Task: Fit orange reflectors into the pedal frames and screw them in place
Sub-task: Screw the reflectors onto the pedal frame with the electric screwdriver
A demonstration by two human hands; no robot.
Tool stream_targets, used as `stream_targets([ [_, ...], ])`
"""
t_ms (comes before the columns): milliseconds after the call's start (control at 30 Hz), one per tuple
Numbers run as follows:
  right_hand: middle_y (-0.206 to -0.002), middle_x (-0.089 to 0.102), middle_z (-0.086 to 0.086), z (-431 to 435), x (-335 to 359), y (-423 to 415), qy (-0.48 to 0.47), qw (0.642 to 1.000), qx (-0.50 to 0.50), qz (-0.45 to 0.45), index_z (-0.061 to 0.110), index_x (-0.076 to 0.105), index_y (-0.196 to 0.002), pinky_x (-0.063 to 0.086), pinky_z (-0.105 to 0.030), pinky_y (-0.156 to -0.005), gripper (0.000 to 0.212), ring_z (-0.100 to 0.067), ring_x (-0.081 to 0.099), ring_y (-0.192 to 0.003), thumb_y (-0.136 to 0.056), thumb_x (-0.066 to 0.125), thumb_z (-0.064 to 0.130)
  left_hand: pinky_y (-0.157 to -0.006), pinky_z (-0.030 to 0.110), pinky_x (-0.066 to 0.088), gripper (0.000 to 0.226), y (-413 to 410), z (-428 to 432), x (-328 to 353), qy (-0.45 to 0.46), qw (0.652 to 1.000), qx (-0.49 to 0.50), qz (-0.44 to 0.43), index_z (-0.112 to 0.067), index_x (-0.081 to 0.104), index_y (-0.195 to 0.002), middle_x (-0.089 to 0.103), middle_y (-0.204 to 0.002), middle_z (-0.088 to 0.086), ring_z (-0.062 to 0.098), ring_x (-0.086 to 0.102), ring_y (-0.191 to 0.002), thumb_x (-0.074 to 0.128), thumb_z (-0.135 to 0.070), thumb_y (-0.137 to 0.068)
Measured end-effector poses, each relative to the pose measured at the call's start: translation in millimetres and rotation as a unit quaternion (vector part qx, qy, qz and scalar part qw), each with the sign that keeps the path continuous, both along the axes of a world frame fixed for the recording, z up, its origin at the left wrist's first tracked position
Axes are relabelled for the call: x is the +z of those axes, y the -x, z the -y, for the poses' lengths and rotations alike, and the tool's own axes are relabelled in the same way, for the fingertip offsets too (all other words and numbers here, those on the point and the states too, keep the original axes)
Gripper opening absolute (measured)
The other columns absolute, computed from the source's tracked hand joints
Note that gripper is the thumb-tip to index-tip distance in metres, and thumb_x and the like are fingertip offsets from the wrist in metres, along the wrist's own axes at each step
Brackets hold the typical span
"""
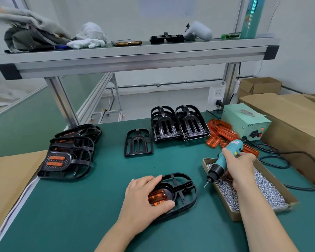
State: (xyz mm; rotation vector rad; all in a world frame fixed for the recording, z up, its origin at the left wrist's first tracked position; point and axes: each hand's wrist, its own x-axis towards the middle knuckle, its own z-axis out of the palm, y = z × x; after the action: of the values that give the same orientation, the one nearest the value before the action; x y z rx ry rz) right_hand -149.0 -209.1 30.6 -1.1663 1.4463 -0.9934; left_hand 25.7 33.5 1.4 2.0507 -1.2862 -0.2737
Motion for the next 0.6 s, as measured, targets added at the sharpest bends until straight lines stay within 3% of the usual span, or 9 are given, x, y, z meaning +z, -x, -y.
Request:
stream_targets([
  [67, -0.098, 0.054, -0.01, -1.6, 0.0, 0.3, 0.039, 0.999, 0.011, -0.029, 0.013, 0.032, -0.112, 0.044, -0.032, -0.058, 0.05, -0.021, 0.058, -0.073, -0.091, 0.069, 0.039, -0.12, 0.039, 0.018, 0.086, -0.3, -0.1, -0.2, 0.0, 1.0, -0.003, 0.0, -0.048, 0.049, -0.139, 0.033, -0.123, -0.044, -0.01, 0.025, -0.121, 0.056, -0.085, -0.062],
  [133, -0.097, 0.056, -0.01, -4.0, 1.6, 3.2, 0.068, 0.994, 0.026, -0.077, 0.012, 0.033, -0.111, 0.051, -0.04, -0.068, 0.047, -0.026, 0.06, -0.077, -0.094, 0.063, 0.044, -0.122, 0.037, 0.014, 0.087, -0.4, 0.1, -0.3, 0.002, 1.0, -0.005, -0.002, -0.047, 0.049, -0.139, 0.032, -0.123, -0.045, -0.014, 0.024, -0.121, 0.056, -0.085, -0.062],
  [200, -0.098, 0.06, -0.011, -4.8, 3.7, 9.4, 0.104, 0.983, 0.034, -0.149, 0.01, 0.041, -0.108, 0.05, -0.043, -0.075, 0.038, -0.032, 0.06, -0.084, -0.097, 0.057, 0.042, -0.122, 0.027, 0.007, 0.088, -0.5, 0.1, 0.0, 0.004, 1.0, -0.004, -0.001, -0.047, 0.048, -0.14, 0.031, -0.124, -0.045, -0.009, 0.026, -0.125, 0.055, -0.086, -0.062],
  [267, -0.089, 0.064, -0.012, -2.7, 6.1, 19.2, 0.149, 0.957, 0.051, -0.245, 0.008, 0.053, -0.093, 0.044, -0.038, -0.067, 0.024, -0.031, 0.058, -0.078, -0.098, 0.054, 0.031, -0.116, 0.014, 0.0, 0.088, -0.4, 0.0, 0.1, 0.002, 1.0, -0.002, 0.001, -0.047, 0.047, -0.14, 0.031, -0.124, -0.045, -0.004, 0.028, -0.129, 0.054, -0.086, -0.062],
  [400, -0.083, 0.066, -0.002, -3.4, 12.8, 37.3, 0.114, 0.876, 0.202, -0.424, 0.02, 0.06, -0.083, 0.038, -0.031, -0.06, 0.011, -0.021, 0.056, -0.074, -0.094, 0.058, 0.022, -0.122, 0.029, 0.007, 0.088, -0.2, -0.3, 0.2, -0.004, 1.0, -0.003, -0.002, -0.047, 0.047, -0.14, 0.03, -0.124, -0.045, -0.005, 0.027, -0.127, 0.054, -0.086, -0.062],
  [500, -0.083, 0.064, 0.008, -10.0, 18.0, 40.6, 0.092, 0.846, 0.3, -0.432, 0.027, 0.06, -0.079, 0.039, -0.029, -0.061, 0.016, -0.016, 0.059, -0.081, -0.085, 0.075, 0.031, -0.123, 0.032, 0.005, 0.088, 0.5, -0.4, 1.4, -0.005, 1.0, -0.004, -0.003, -0.047, 0.046, -0.141, 0.03, -0.125, -0.045, -0.005, 0.027, -0.129, 0.053, -0.086, -0.062],
  [600, -0.083, 0.065, 0.01, -13.7, 21.2, 39.3, 0.109, 0.831, 0.299, -0.457, 0.028, 0.063, -0.077, 0.042, -0.029, -0.066, 0.016, -0.016, 0.061, -0.082, -0.081, 0.079, 0.027, -0.124, 0.036, 0.009, 0.087, 1.3, -0.6, 3.1, -0.006, 1.0, -0.006, -0.006, -0.047, 0.046, -0.141, 0.03, -0.125, -0.044, -0.004, 0.027, -0.13, 0.053, -0.085, -0.063],
])
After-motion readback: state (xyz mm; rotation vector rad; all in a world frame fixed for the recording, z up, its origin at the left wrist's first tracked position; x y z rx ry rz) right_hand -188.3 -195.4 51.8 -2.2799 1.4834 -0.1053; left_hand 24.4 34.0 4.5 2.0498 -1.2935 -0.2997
